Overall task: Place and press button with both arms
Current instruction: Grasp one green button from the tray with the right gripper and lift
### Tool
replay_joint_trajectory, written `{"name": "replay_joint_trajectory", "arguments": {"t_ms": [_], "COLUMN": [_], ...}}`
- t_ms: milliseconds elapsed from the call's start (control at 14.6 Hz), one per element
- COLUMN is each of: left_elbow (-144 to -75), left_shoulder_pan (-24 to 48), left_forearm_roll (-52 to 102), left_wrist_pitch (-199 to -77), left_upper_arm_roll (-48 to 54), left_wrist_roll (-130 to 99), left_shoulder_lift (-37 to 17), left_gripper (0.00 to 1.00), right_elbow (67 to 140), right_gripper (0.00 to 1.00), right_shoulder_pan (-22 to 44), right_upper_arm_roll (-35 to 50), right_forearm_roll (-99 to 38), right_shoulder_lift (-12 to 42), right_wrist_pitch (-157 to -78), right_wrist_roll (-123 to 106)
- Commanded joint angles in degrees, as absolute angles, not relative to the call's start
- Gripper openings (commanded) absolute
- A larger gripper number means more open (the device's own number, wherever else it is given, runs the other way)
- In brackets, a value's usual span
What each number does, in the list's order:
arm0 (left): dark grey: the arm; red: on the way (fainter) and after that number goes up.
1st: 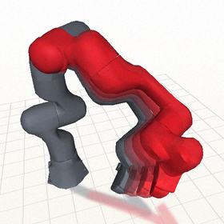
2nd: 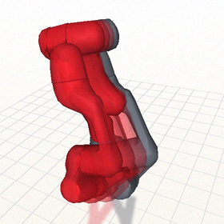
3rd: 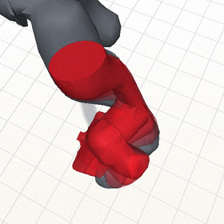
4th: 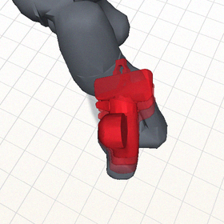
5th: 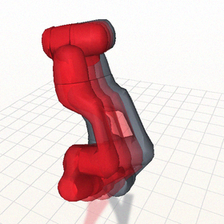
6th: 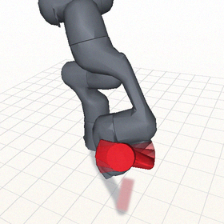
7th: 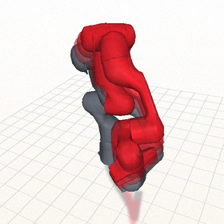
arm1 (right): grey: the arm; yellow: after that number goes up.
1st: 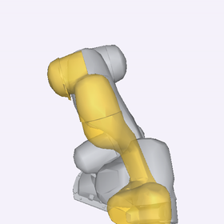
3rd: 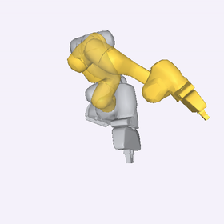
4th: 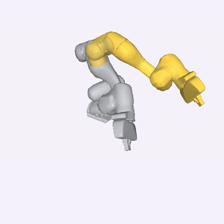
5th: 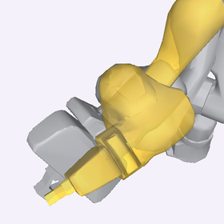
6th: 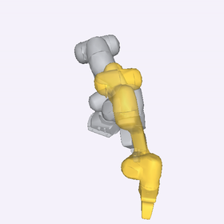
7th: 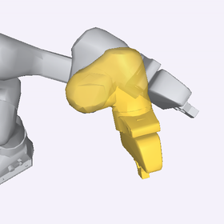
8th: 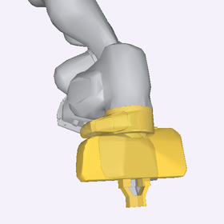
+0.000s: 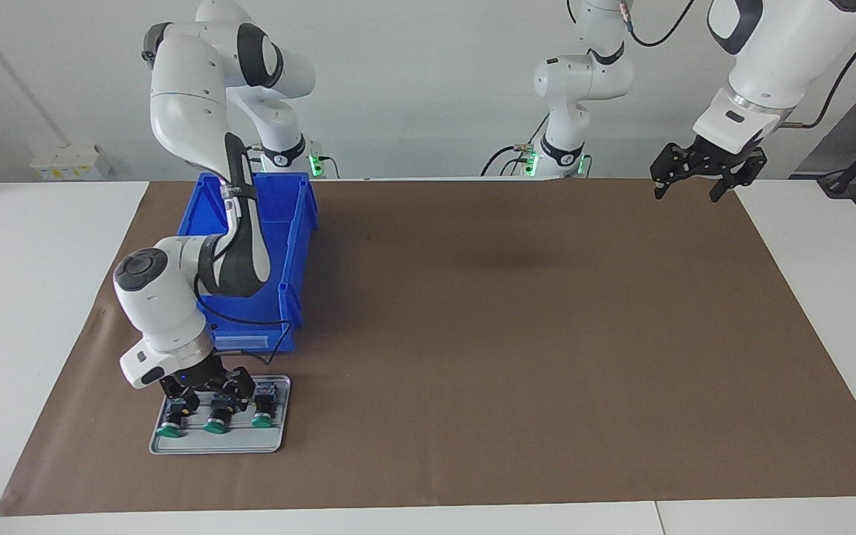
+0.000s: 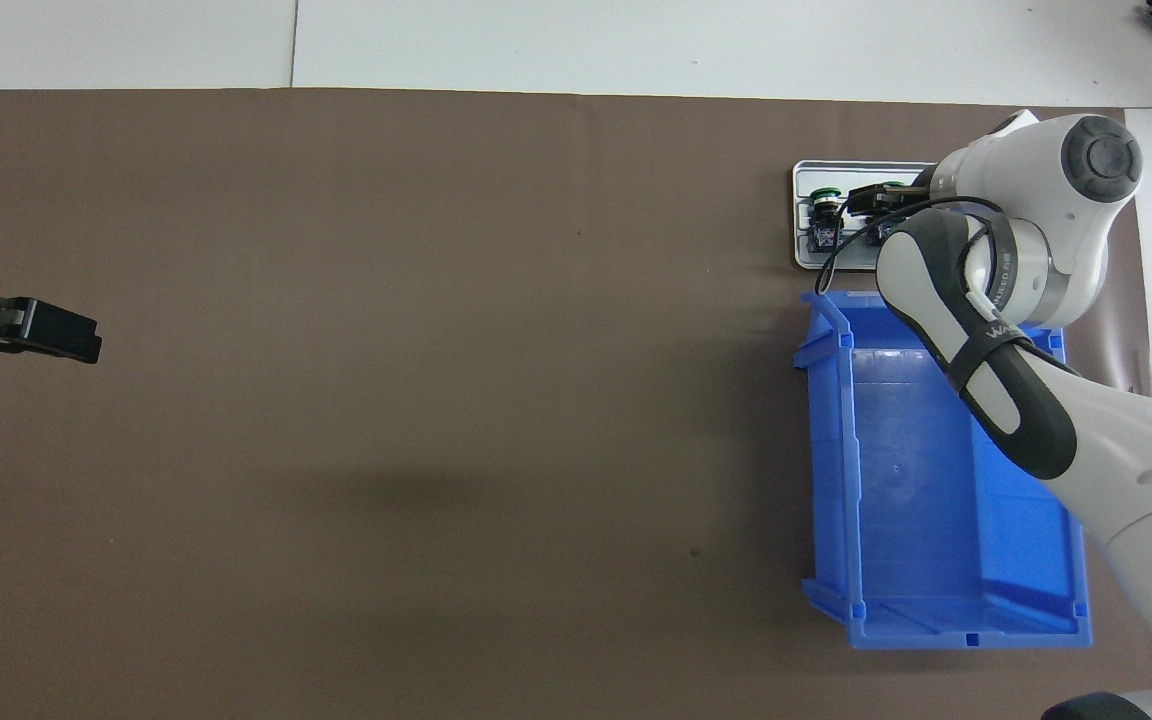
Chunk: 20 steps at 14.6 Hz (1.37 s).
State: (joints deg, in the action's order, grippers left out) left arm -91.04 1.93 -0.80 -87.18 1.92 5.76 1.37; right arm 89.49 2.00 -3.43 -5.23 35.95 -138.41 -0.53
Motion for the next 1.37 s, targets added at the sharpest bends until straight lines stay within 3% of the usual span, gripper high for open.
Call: {"name": "replay_joint_trajectory", "arguments": {"t_ms": [0,137,205,341,478,888,1298], "left_elbow": [-93.0,-92.9,-92.9,-92.9,-92.9,-92.9,-92.9], "left_shoulder_pan": [1.6,1.6,1.7,1.7,1.7,1.6,1.7], "left_forearm_roll": [-1.8,-1.8,-1.8,-1.8,-1.8,-1.8,-1.8], "left_wrist_pitch": [-87.1,-87.1,-87.2,-87.1,-87.1,-87.2,-87.2], "left_upper_arm_roll": [2.0,2.0,2.0,2.0,2.0,2.0,2.0], "left_wrist_roll": [6.1,6.1,6.1,6.1,6.1,6.1,6.1], "left_shoulder_lift": [3.2,3.1,3.1,3.1,3.2,3.2,3.2], "left_gripper": [1.0,1.0,1.0,1.0,1.0,1.0,1.0], "right_elbow": [93.1,93.1,93.2,93.2,93.2,89.2,71.3], "right_gripper": [0.96,0.9,0.81,0.49,0.0,0.0,0.0], "right_shoulder_pan": [1.1,1.1,1.1,0.4,-0.2,1.1,6.3], "right_upper_arm_roll": [-2.5,-2.5,-2.5,-2.5,-2.5,-2.8,-3.2], "right_forearm_roll": [-6.2,-6.3,-6.3,-6.2,-6.3,-5.4,2.5], "right_shoulder_lift": [34.5,34.5,34.4,34.7,34.8,33.2,29.3], "right_wrist_pitch": [-140.1,-140.2,-140.1,-140.4,-140.1,-136.3,-108.8], "right_wrist_roll": [-3.3,-3.6,-3.7,-5.3,-6.2,-2.6,21.7]}}
